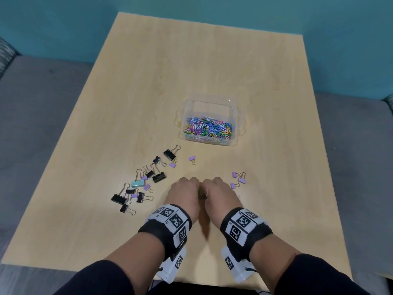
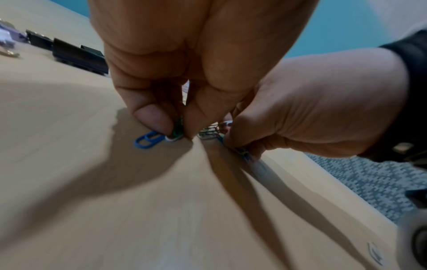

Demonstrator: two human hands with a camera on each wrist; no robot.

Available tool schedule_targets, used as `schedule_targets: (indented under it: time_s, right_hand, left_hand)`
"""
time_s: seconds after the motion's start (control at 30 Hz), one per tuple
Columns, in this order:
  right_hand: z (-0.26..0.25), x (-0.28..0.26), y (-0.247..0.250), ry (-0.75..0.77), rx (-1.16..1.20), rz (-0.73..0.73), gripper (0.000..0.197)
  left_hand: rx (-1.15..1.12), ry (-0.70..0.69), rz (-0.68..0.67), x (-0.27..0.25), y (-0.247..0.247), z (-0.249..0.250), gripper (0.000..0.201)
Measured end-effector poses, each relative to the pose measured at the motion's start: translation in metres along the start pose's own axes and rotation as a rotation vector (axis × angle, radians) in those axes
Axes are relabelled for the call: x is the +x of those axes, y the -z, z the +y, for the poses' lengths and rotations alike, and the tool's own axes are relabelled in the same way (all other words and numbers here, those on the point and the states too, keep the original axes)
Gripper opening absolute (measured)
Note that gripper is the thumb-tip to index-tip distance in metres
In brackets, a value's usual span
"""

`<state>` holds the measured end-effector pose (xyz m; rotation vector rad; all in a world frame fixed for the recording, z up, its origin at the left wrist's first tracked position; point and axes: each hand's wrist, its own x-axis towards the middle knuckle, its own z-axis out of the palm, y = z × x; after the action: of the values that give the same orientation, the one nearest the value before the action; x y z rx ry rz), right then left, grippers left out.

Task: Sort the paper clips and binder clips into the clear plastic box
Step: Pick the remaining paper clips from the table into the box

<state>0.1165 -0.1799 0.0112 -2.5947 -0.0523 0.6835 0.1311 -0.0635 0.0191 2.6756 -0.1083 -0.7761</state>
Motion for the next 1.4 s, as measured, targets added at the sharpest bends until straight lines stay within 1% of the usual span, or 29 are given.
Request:
schedule_targets:
  time_s: [0.17,0.27,0.33,0.43,0.53,0.57,0.6,0.67,0.7,0.77,0.8,0.87,0.97,1.03,1.1,1.17,1.23,1.3,1.37,1.4]
  right_hand:
    - [0.011,-0.001,0.003,0.019,0.049,0.008,0.021]
    - [0.021,0.001,0.002,-0.025,0.109,0.026,0.033]
    - [0.025,0.002,0.003,-0.048,0.176,0.027,0.035]
    - [0.031,0.001,0.008,-0.077,0.29,0.029,0.021]
    - [0.037,-0.001,0.013,-0.119,0.424,0.038,0.017]
    - [0.038,-0.001,0.015,-0.131,0.475,0.037,0.017]
    - [0.039,0.0,0.018,-0.137,0.534,0.039,0.017]
    - [0.04,0.006,0.029,-0.13,0.638,0.075,0.018]
    - [0.04,0.011,0.038,-0.13,0.68,0.101,0.021]
    - [0.038,0.025,0.059,-0.137,0.757,0.148,0.026]
    - [0.037,0.036,0.072,-0.132,0.776,0.177,0.027]
    - [0.034,0.061,0.097,-0.099,0.748,0.26,0.026]
    - [0.023,0.097,0.126,-0.091,0.675,0.35,0.025]
    - [0.014,0.114,0.135,-0.115,0.676,0.333,0.024]
    - [0.011,0.123,0.134,-0.14,0.666,0.315,0.017]
    - [0.014,0.119,0.131,-0.141,0.536,0.347,0.014]
    - [0.022,0.098,0.124,-0.112,0.431,0.383,0.012]
    - [0.027,0.066,0.106,-0.053,0.387,0.345,0.014]
    - [0.033,0.033,0.079,0.021,0.272,0.219,0.022]
    - [0.037,0.019,0.064,0.064,0.195,0.141,0.027]
  left_hand:
    - [0.02,-0.024,-0.019,-0.001,-0.001,-0.003,0.022]
    - [0.002,-0.042,-0.019,-0.004,-0.002,-0.007,0.025]
    - [0.035,-0.061,-0.015,-0.005,-0.003,-0.008,0.028]
    - [0.07,-0.085,-0.022,-0.004,-0.005,-0.009,0.03]
    - [0.018,-0.076,-0.041,0.0,-0.007,-0.016,0.023]
    - [-0.057,-0.043,-0.051,0.001,-0.005,-0.019,0.021]
    - [-0.188,0.012,-0.068,0.003,-0.001,-0.022,0.02]
    - [-0.539,0.115,-0.079,0.01,0.014,-0.026,0.018]
    - [-0.694,0.138,-0.077,0.016,0.024,-0.026,0.018]
    - [-0.916,0.129,-0.035,0.031,0.049,-0.023,0.022]
    - [-0.981,0.112,0.007,0.041,0.062,-0.019,0.025]
    - [-1.029,0.08,0.106,0.065,0.086,-0.008,0.029]
    - [-1.022,0.042,0.219,0.098,0.114,0.015,0.03]
    - [-0.991,0.029,0.253,0.113,0.12,0.025,0.027]
    - [-0.924,0.019,0.255,0.117,0.119,0.025,0.02]
    - [-0.859,0.013,0.286,0.11,0.115,0.015,0.014]
    - [-0.812,0.015,0.321,0.091,0.109,-0.001,0.014]
    - [-0.72,0.003,0.289,0.064,0.095,-0.018,0.013]
    - [-0.5,-0.016,0.173,0.035,0.072,-0.033,0.014]
    - [-0.381,-0.012,0.101,0.021,0.058,-0.04,0.017]
